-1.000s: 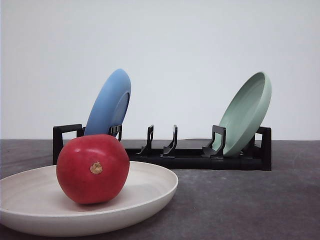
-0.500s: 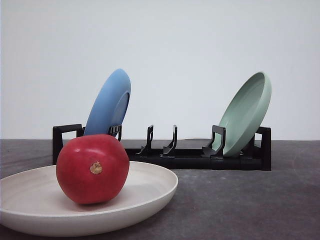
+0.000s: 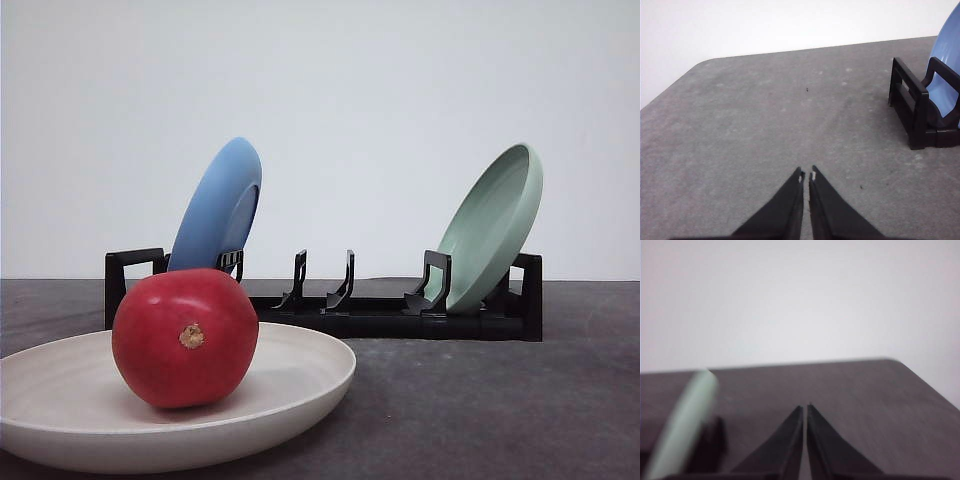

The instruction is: Place pomegranate in white plate

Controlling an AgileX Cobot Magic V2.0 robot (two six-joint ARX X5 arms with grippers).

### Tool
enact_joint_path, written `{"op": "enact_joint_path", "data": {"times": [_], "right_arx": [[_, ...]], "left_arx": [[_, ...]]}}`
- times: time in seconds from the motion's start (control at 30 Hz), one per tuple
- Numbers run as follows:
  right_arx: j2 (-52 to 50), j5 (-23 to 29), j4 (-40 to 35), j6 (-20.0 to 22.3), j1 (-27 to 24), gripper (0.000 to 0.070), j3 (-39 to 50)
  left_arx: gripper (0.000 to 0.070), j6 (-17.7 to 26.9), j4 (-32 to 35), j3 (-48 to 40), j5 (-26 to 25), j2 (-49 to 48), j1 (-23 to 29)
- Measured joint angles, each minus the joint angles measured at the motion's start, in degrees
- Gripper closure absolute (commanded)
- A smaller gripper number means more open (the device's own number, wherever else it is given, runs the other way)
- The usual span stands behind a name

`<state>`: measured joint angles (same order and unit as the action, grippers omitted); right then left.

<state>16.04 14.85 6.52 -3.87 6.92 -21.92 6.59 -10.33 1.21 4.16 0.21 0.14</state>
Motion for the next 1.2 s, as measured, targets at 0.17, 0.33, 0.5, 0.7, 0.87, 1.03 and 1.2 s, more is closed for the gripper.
{"op": "enact_joint_path", "data": {"times": [0.17,0.33,0.5,0.7,0.87,1.03,1.2], "right_arx": [[-5.65,-0.04,-1.98,-0.24,-4.01,0.0691,7.57],[-11.27,-0.04,-3.76,-1.83,-5.62,0.0691,13.85],[-14.84,-0.06,-3.93,-2.94,-6.25,0.0691,18.64],[-15.68,-0.05,-1.84,-3.39,-6.30,0.0691,21.10],[-15.68,-0.06,2.01,-0.98,-6.30,0.0691,21.09],[-15.68,-0.05,2.30,2.78,-6.30,0.0691,21.08],[-15.68,-0.07,2.28,3.85,-6.30,0.0691,21.08]], "left_arx": [[0.0700,0.00,0.00,0.00,0.00,0.00,0.00],[0.0700,0.00,0.00,0.00,0.00,0.00,0.00],[0.0700,0.00,0.00,0.00,0.00,0.00,0.00],[0.0700,0.00,0.00,0.00,0.00,0.00,0.00],[0.0700,0.00,0.00,0.00,0.00,0.00,0.00],[0.0700,0.00,0.00,0.00,0.00,0.00,0.00],[0.0700,0.00,0.00,0.00,0.00,0.00,0.00]]}}
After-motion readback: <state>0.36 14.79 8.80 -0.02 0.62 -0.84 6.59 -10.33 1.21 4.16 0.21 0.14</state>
